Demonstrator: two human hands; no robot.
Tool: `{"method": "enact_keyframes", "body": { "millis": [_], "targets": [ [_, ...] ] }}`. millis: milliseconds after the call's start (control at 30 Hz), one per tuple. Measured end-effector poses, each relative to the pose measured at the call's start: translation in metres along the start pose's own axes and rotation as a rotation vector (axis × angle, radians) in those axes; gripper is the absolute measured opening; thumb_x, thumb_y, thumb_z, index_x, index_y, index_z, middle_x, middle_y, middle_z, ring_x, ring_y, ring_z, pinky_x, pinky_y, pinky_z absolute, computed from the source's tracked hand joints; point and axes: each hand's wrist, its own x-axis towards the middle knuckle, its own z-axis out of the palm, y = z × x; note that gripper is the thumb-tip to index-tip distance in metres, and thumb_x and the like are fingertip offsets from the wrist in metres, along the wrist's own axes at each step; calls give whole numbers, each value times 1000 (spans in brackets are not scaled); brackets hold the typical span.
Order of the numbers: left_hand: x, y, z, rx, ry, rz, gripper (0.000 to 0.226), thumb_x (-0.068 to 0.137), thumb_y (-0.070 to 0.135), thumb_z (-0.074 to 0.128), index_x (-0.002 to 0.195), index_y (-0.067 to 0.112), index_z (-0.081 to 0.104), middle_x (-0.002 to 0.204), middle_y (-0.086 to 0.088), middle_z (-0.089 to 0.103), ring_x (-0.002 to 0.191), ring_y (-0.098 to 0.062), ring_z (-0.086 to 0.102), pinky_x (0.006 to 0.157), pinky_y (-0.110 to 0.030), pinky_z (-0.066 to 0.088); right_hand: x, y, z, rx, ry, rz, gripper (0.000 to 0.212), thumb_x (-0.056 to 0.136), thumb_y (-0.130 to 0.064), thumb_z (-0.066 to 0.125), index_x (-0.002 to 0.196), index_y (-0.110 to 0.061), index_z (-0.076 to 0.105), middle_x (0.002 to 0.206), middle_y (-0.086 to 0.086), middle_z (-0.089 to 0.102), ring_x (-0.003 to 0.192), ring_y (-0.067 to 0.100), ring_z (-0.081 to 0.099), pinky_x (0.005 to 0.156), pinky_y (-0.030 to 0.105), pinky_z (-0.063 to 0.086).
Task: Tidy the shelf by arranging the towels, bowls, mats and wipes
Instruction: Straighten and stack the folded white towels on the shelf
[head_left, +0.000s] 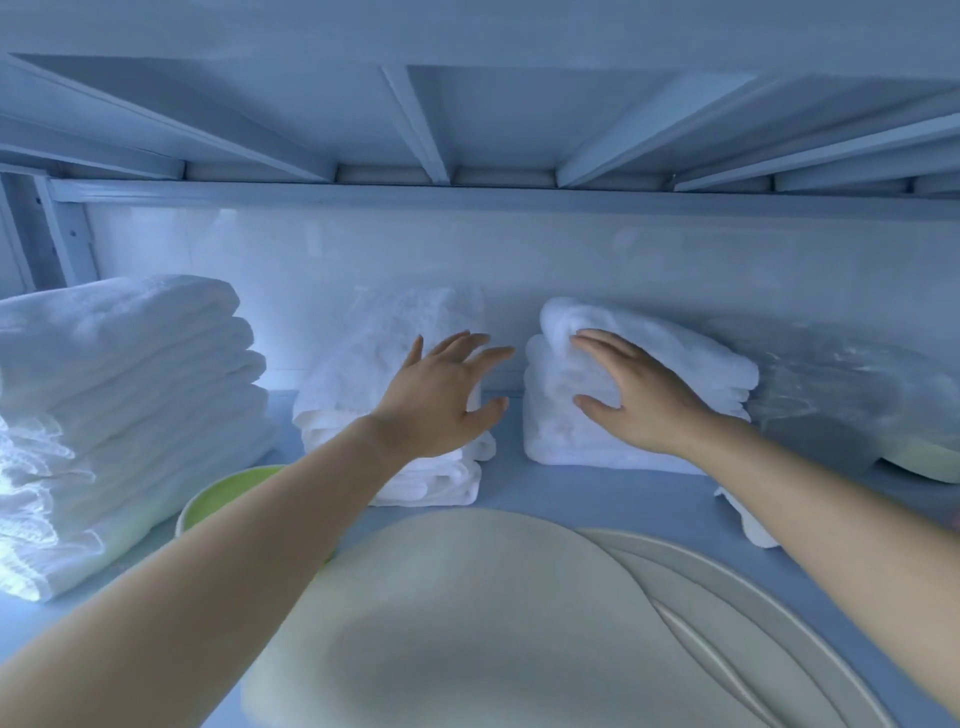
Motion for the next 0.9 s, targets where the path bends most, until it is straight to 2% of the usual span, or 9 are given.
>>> {"method": "enact_keyframes", "body": {
  "millis": [133,267,433,533,667,800,833,900],
  "targets": [
    [27,38,15,-58,-22,33,58,87,40,51,142,36,30,150,4,28,139,-15,23,111,-51,21,-18,43,-18,-37,29,62,68,84,-29,63,143,-19,30,151,-5,26,139,13,25,109,29,29],
    [55,85,36,-30,-42,84,62,85,37,54,142,35,29,152,6,22,140,-15,19,113,-49,18,-31,84,-39,-106,11,104,74,80,-26,67,143,-19,30,151,-3,27,138,16,26,109,31,29],
    [77,132,63,46,-9,153,58,84,29,56,138,31,36,153,3,18,140,-17,19,113,-41,21,-49,123,-52,-100,-24,146,78,77,-22,70,144,-19,30,151,-3,25,138,16,26,108,30,30],
    [83,146,73,80,6,113,59,84,24,58,139,30,35,153,4,18,139,-18,20,112,-37,23,-56,137,-52,-84,-68,139,81,76,-20,72,144,-16,29,151,0,26,137,19,29,107,28,29],
    [82,152,85,141,-1,14,70,82,18,61,143,27,26,153,3,15,136,-21,26,109,-40,29,-57,145,-51,-93,-126,88,81,77,-19,71,144,-16,27,149,0,25,134,19,31,102,24,29],
    [82,159,97,243,-23,-44,85,77,8,60,146,25,14,151,-4,13,131,-25,28,86,-34,45,-52,148,-50,-103,-142,56,79,78,-16,68,145,-17,25,147,1,27,133,20,32,102,27,32],
    [82,160,100,256,-32,-60,87,76,7,60,147,25,12,149,-5,15,131,-26,27,83,-33,45,-50,149,-49,-111,-131,45,77,79,-15,68,144,-16,26,146,2,28,132,21,33,101,28,33],
    [83,162,104,302,-43,-76,91,75,8,61,147,24,7,147,-5,17,132,-26,24,88,-33,43,-47,150,-49,-132,-119,31,74,80,-13,65,144,-15,27,146,3,30,132,22,33,101,28,31]
  ]
}}
